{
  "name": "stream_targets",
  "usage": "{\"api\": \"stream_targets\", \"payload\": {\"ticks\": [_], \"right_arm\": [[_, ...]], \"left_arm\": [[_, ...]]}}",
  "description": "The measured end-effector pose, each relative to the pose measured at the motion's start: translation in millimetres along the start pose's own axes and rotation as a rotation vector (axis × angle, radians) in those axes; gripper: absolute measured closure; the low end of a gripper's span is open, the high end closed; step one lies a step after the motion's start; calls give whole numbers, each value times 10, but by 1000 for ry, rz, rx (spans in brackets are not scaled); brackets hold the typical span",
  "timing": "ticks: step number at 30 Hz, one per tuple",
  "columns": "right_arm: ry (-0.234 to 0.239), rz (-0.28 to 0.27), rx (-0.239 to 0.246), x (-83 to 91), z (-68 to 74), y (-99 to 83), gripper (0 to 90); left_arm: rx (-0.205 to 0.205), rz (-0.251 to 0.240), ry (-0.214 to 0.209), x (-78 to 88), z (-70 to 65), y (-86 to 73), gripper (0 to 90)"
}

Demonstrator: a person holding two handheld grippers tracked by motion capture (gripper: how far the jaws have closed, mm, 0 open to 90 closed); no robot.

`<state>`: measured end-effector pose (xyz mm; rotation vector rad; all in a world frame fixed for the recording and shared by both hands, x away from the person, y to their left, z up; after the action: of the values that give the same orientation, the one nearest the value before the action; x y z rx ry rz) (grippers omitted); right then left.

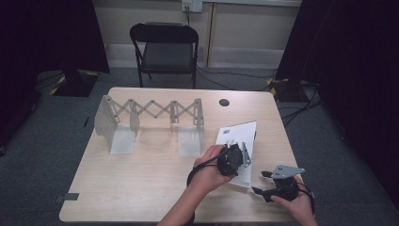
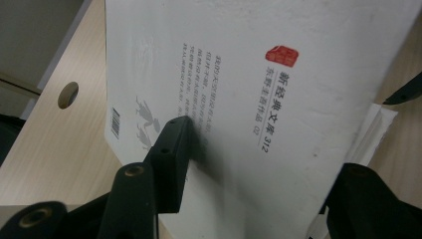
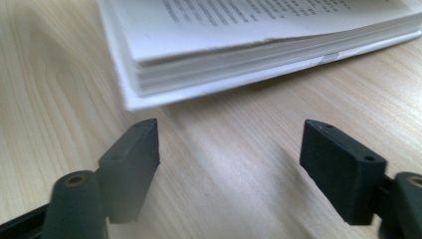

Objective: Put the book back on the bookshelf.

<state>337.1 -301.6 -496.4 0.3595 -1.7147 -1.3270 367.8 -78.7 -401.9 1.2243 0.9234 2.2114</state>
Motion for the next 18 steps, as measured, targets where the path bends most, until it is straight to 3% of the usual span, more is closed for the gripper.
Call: {"api": "stream_targets", "payload": {"ticks": [11, 18], "right_arm": [[-23, 10, 38, -22, -11, -42, 225], [-29, -6, 17, -75, -18, -38, 219]], "left_arm": [[58, 44, -20, 166, 69, 194, 537], [71, 63, -30, 203, 66, 259, 543]]}}
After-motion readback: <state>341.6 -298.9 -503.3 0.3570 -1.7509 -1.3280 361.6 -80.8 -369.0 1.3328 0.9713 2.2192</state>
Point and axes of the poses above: each handheld gripper's, and its own axes: x roughly backward along the jaws, y roughly out of its top, z roughly to its left, the point moved 1 cm from there along -x, roughly forward along the jaws, and after that the axes turned 14 degrees about -z, right-handed, at the moved point
